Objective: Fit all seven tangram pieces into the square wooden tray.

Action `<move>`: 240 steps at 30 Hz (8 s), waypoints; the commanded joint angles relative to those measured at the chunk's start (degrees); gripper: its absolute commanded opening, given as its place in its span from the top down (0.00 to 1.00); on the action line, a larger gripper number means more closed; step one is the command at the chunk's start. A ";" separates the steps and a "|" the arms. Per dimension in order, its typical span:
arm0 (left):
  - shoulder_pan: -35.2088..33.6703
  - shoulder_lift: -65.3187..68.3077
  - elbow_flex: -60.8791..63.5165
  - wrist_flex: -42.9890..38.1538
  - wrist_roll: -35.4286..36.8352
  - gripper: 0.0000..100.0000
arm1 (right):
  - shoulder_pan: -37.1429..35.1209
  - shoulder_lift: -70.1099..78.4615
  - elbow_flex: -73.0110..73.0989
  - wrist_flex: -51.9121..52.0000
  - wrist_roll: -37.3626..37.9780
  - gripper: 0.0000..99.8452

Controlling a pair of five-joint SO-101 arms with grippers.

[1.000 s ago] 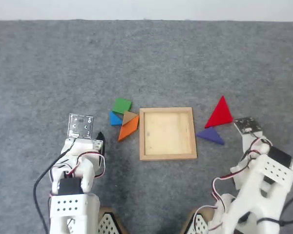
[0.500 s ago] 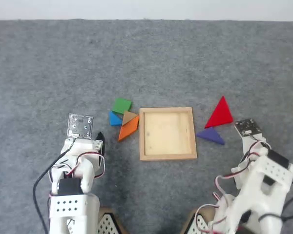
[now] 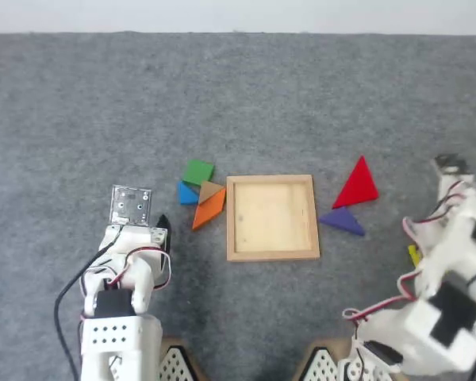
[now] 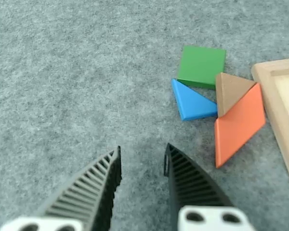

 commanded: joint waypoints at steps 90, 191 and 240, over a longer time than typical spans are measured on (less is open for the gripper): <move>-0.09 -1.14 -0.31 0.35 -0.35 0.85 | -1.89 3.47 -6.95 3.12 -40.18 0.76; -0.09 -1.14 -0.31 0.35 -0.35 0.85 | -64.40 -7.96 -21.45 15.25 -14.15 0.89; -0.09 -1.14 -0.31 0.35 -0.35 0.85 | -60.79 9.98 -11.87 -5.32 -10.55 0.89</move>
